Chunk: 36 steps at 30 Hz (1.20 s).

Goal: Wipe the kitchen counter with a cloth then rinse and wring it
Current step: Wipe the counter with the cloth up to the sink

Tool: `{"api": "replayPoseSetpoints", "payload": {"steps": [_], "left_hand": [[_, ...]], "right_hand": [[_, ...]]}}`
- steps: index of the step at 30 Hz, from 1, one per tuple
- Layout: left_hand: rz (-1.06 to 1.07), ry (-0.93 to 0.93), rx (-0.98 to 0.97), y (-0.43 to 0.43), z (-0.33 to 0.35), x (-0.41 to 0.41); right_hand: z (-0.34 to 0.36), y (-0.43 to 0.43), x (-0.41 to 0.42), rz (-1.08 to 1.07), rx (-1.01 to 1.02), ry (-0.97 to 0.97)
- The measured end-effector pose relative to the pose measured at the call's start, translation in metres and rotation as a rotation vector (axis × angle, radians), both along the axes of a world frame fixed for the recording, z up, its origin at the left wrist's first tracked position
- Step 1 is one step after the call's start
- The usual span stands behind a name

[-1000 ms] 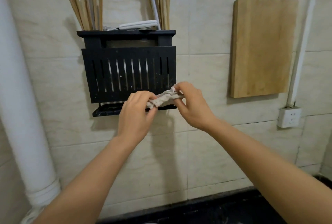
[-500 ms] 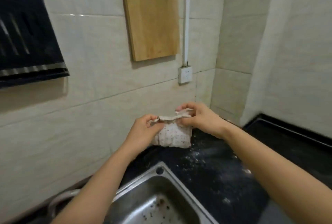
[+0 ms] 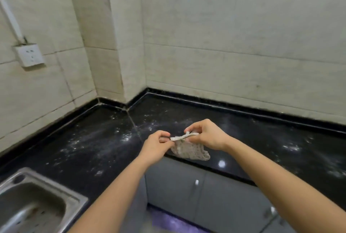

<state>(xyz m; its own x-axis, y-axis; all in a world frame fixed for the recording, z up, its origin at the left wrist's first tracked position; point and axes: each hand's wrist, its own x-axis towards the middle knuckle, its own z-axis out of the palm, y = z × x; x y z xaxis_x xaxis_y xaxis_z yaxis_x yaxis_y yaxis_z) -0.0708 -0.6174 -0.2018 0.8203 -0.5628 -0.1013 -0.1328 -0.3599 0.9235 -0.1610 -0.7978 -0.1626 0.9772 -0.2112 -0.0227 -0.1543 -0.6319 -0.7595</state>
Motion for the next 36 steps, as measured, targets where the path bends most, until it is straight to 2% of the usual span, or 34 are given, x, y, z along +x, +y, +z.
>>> {"api": "replayPoseSetpoints", "payload": {"steps": [6,16,21,27,36], "left_hand": [[-0.182,-0.103,0.096,-0.155,-0.025,-0.091],[-0.572,-0.349,0.331,-0.350,-0.065,-0.192],[-0.690,-0.430,0.367,-0.445,-0.095,-0.215],[-0.744,-0.429,0.393,-0.562,-0.139,-0.226],[-0.784,-0.455,0.513,-0.648,-0.192,-0.234]], "right_hand": [[-0.022,-0.131,-0.125,-0.281,-0.094,0.035],[-0.070,-0.283,-0.272,-0.720,-0.025,0.061],[-0.089,-0.361,-0.304,-0.857,-0.024,0.082],[-0.102,-0.466,-0.320,-0.968,-0.022,0.130],[-0.134,-0.578,-0.337,-1.119,0.007,0.126]]}}
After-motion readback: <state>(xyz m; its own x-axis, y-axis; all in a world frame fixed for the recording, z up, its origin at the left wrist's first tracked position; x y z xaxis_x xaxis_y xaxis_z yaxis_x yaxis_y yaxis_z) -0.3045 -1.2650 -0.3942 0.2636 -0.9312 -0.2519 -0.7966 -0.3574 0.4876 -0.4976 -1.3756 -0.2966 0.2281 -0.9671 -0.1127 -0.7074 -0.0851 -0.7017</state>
